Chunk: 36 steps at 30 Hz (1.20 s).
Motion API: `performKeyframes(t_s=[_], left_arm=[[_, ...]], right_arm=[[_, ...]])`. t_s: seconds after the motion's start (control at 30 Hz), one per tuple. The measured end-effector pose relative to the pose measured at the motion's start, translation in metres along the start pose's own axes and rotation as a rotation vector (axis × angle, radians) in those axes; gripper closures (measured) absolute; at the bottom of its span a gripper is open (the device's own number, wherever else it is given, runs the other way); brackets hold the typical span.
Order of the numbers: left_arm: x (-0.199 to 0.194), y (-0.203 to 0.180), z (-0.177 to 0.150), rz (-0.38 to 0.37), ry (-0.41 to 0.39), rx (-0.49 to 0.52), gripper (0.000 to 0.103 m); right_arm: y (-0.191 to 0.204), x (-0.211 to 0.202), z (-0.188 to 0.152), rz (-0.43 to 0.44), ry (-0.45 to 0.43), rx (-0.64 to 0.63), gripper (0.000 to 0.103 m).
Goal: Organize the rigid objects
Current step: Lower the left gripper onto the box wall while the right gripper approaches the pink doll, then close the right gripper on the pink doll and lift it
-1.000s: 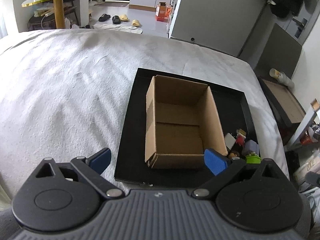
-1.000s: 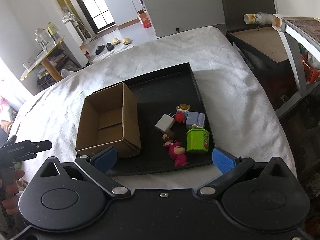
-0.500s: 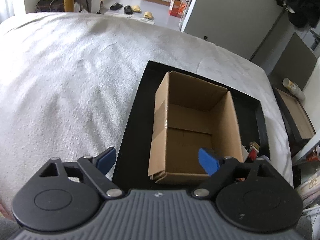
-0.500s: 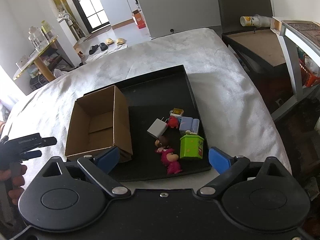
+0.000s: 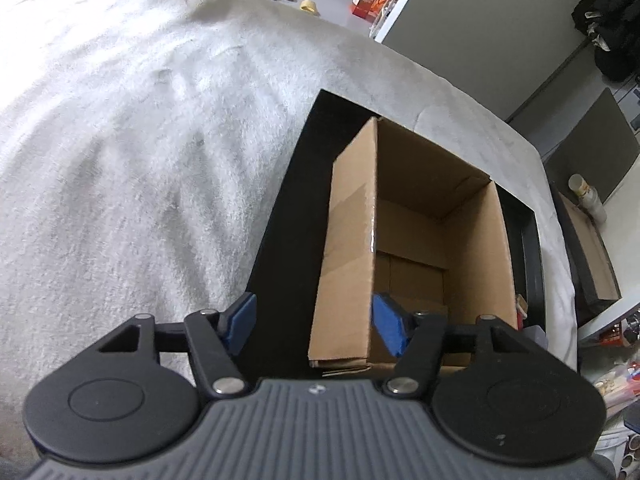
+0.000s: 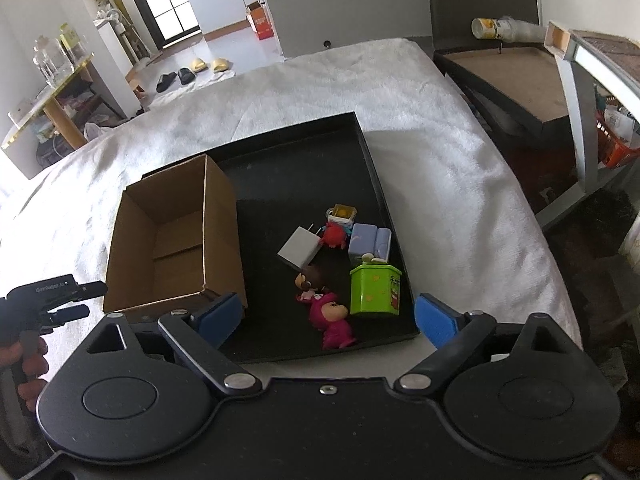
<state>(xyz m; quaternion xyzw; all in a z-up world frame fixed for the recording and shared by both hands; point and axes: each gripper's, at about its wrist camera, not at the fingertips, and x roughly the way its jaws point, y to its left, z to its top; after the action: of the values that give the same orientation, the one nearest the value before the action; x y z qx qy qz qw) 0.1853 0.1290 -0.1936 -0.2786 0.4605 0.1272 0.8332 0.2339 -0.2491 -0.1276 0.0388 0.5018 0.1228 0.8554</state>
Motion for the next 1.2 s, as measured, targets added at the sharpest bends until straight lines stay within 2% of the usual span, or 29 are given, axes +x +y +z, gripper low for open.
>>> performKeyframes(t_s=[0.2,0.37,0.57,0.7,0.8,0.87,0.97,1.2], left_arm=[[0.009,0.004,0.001,-0.027,0.007,-0.004,0.041],[0.012,0.009,0.003,-0.039,0.010,-0.013,0.041],[0.021,0.012,0.004,-0.046,0.028,-0.013,0.042],[0.027,0.012,0.005,-0.059,0.041,-0.012,0.051],[0.029,0.010,0.004,-0.067,0.038,-0.005,0.064],[0.029,0.010,0.004,-0.075,0.036,-0.004,0.075],[0.029,0.012,0.005,-0.076,0.026,-0.010,0.081],[0.027,0.012,0.005,-0.074,0.020,-0.019,0.081]], right_arm=[[0.004,0.023,0.005,0.005,0.057,0.023,0.020],[0.008,0.048,0.008,0.016,0.119,0.046,0.031],[0.013,0.078,0.007,-0.003,0.179,0.045,0.033],[0.013,0.093,0.005,-0.006,0.217,0.057,0.035],[0.013,0.103,0.005,-0.007,0.235,0.067,0.036],[0.012,0.110,0.004,0.005,0.252,0.081,0.041],[0.008,0.122,0.003,0.015,0.291,0.103,0.050],[0.004,0.138,0.001,-0.026,0.326,0.098,0.050]])
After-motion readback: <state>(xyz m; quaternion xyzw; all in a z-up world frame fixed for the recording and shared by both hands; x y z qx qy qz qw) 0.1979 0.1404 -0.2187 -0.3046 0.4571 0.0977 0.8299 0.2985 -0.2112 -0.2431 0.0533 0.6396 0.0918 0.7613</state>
